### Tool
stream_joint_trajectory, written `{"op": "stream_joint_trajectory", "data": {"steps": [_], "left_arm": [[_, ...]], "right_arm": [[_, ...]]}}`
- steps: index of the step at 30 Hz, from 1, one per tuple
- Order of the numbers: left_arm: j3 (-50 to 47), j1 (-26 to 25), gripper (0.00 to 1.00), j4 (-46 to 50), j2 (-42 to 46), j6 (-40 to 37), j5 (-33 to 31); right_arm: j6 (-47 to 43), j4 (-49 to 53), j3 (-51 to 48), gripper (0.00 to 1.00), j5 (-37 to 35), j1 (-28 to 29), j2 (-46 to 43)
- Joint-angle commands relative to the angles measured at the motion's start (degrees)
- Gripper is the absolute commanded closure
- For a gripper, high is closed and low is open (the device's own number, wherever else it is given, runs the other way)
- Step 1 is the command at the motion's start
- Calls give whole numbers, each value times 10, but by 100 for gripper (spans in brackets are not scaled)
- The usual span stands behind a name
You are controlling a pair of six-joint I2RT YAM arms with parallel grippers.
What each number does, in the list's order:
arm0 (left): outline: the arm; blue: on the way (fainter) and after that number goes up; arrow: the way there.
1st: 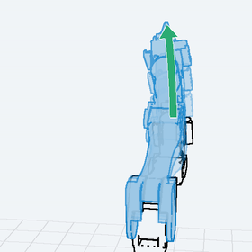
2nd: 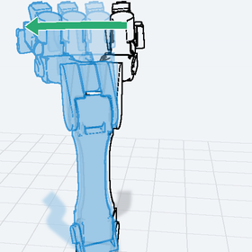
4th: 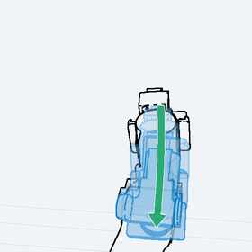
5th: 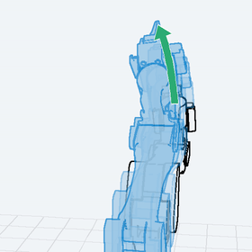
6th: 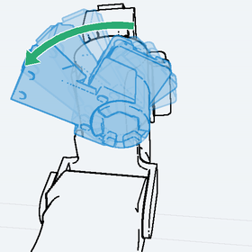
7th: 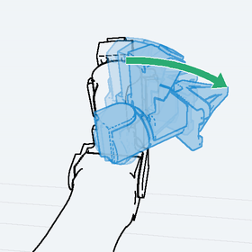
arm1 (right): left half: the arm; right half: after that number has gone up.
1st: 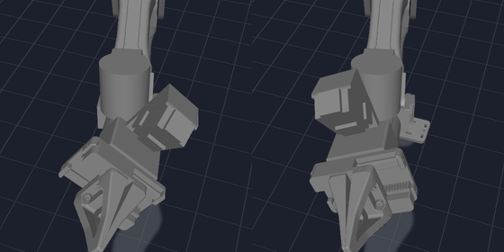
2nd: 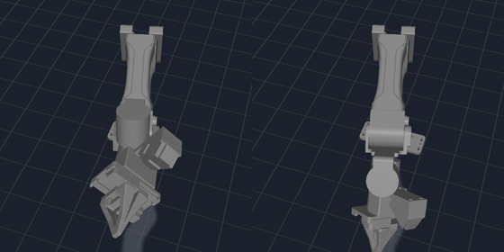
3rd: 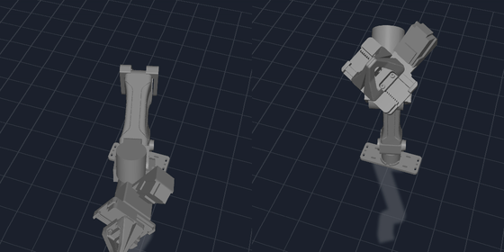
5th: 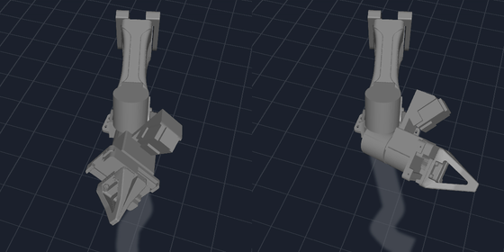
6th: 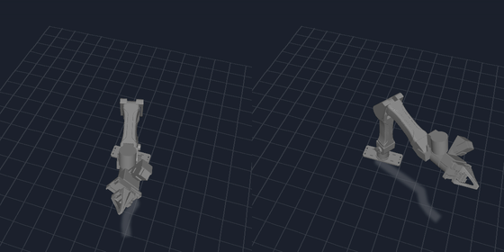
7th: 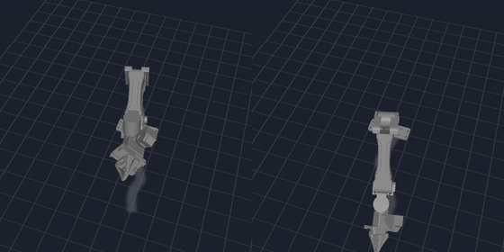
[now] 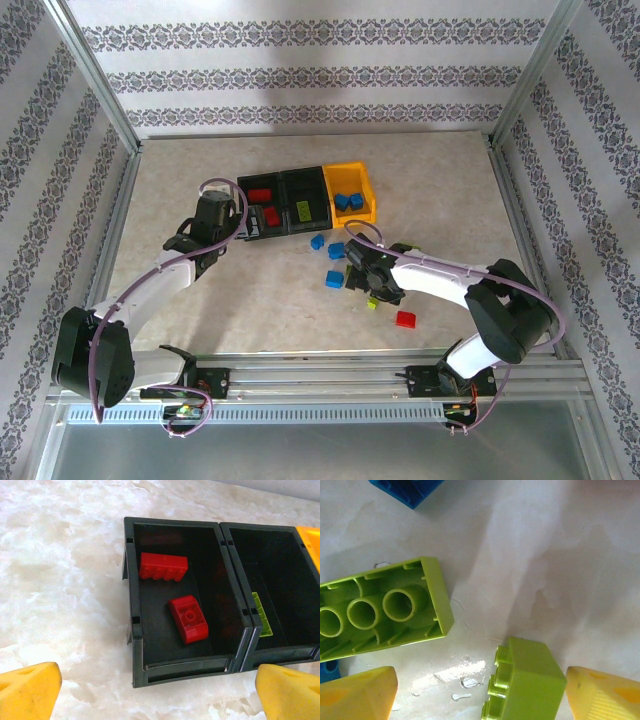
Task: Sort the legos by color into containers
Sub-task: Pick up the lego from the bottom-center of the table.
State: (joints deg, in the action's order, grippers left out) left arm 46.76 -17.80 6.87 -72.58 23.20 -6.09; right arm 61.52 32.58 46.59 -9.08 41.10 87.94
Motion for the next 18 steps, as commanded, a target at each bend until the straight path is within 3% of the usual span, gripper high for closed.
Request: {"op": "stream_joint_trajectory", "data": {"steps": [1,8,18], "left_arm": [[-4,9,0,10,15,3,-4],[-4,8,0,8,13,3,-5],[-4,9,0,13,20,3,-16]], "right_arm": [[13,20,-1,14,1,-2,6],[9,21,-12,31,15,-2,2],[-4,25,-11,71,18,4,-5]]}}
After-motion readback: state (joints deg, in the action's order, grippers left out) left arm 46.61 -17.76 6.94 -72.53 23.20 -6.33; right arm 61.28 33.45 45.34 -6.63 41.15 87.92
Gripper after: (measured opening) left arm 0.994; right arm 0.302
